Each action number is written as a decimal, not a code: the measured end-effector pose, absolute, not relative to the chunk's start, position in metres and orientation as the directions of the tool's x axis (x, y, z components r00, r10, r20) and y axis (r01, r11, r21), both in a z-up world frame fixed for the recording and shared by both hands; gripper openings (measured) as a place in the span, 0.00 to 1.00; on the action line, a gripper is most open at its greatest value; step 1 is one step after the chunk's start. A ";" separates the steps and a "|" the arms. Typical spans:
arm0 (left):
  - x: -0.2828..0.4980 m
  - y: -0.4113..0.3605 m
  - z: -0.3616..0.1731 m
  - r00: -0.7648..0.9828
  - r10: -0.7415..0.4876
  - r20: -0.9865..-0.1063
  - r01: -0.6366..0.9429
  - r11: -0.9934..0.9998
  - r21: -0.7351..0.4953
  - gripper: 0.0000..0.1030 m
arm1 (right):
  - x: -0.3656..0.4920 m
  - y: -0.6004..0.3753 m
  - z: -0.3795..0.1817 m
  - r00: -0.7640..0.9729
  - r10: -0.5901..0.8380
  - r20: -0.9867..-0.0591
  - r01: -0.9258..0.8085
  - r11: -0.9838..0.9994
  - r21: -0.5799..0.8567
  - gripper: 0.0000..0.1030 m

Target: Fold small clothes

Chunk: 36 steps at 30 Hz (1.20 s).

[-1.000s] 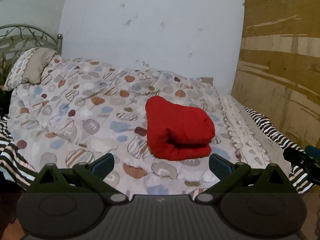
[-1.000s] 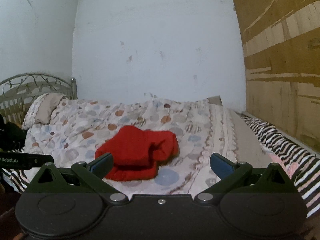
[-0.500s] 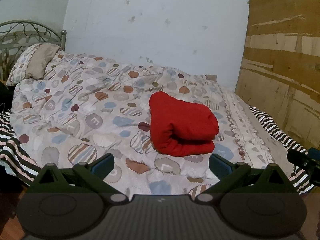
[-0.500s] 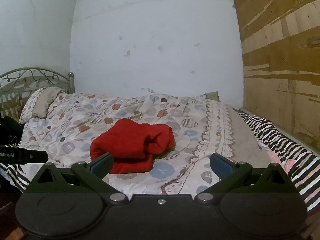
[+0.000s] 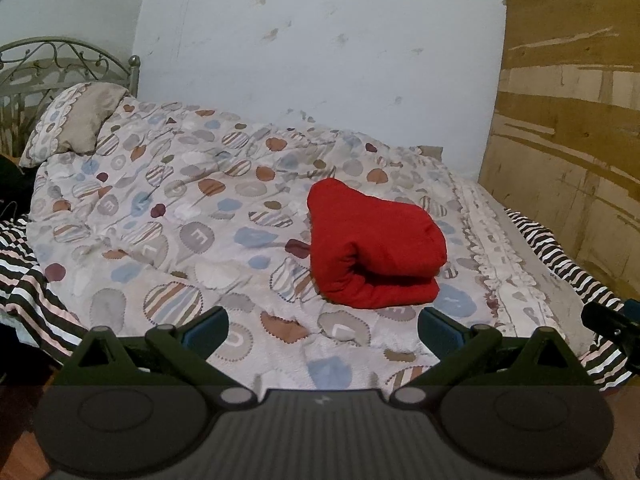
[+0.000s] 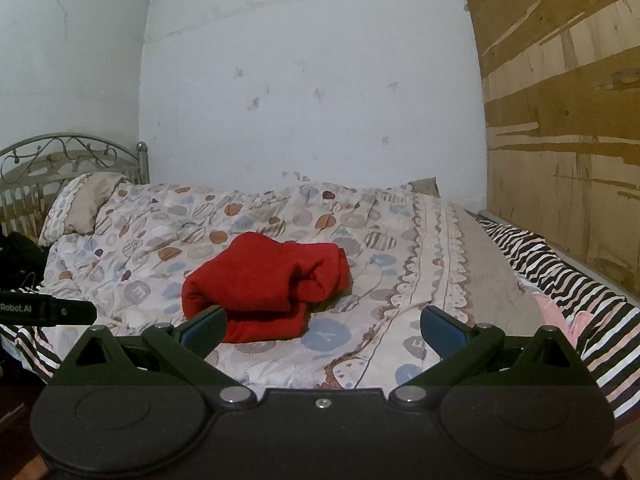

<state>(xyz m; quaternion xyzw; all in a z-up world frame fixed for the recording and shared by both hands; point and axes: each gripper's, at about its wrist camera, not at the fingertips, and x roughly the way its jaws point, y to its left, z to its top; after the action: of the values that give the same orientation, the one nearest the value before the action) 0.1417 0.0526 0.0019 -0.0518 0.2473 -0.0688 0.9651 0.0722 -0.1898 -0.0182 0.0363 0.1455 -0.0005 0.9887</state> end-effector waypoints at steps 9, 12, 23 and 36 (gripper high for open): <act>0.142 0.055 0.000 0.865 -0.153 -0.477 0.103 0.986 -0.131 1.00 | 0.073 -0.182 -0.022 0.955 0.013 -0.295 0.007 0.998 0.065 1.00; 0.142 0.057 -0.001 0.864 -0.149 -0.481 0.100 0.987 -0.126 1.00 | 0.072 -0.180 -0.022 0.956 0.014 -0.295 0.005 0.998 0.064 1.00; 0.144 0.057 -0.001 0.860 -0.147 -0.488 0.099 0.987 -0.123 1.00 | 0.075 -0.176 -0.020 0.953 0.021 -0.303 0.000 0.998 0.068 1.00; 0.160 0.065 -0.010 0.811 -0.170 -0.561 0.089 0.982 -0.168 1.00 | 0.081 -0.172 -0.017 0.947 0.026 -0.319 -0.010 0.999 0.052 1.00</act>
<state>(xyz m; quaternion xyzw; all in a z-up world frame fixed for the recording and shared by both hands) 0.1597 0.0648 -0.0097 -0.0670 0.3001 -0.0681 0.9491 0.0815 -0.1718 -0.0174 0.0250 0.1620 0.0093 0.9864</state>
